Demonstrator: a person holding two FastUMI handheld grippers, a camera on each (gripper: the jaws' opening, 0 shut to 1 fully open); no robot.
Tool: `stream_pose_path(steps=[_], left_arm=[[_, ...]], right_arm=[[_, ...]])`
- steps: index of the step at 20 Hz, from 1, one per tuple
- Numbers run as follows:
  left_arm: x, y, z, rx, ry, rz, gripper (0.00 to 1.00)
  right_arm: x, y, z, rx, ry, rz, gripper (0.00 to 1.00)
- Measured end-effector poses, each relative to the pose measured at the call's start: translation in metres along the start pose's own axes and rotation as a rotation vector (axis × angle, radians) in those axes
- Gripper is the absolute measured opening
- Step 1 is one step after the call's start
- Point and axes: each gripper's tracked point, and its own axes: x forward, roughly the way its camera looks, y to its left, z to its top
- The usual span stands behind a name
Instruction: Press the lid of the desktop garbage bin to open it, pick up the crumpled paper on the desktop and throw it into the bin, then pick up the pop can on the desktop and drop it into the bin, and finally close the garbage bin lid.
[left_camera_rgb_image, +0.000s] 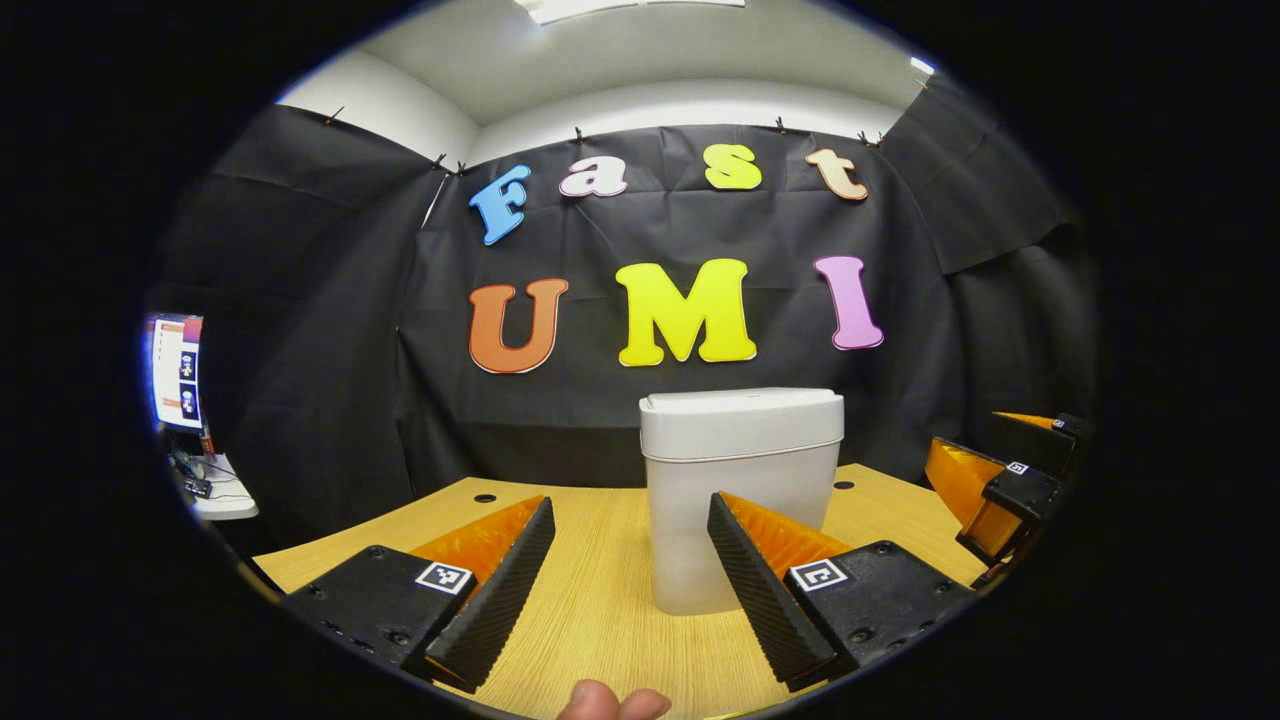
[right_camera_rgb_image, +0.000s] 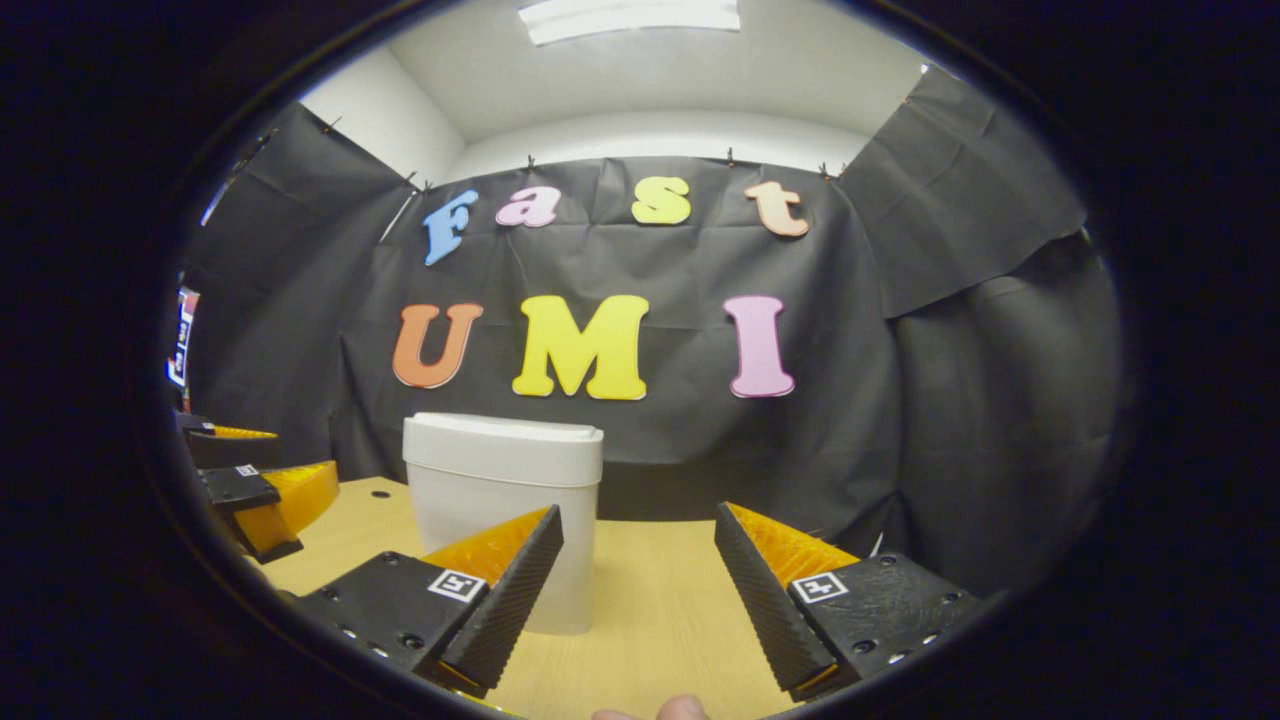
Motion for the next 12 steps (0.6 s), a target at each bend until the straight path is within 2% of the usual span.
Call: stream_pose_path(steps=[10,12], left_arm=[[0.0018,0.0014,0.0004,-0.005,-0.011,0.003,0.99],[0.004,0.0021,0.0022,-0.005,-0.016,0.005,0.99]], right_arm=[[-0.0011,0.0053,-0.0036,0.0,0.007,0.013,0.97],[-0.0017,0.0043,-0.0009,-0.002,0.0,0.009,0.93]])
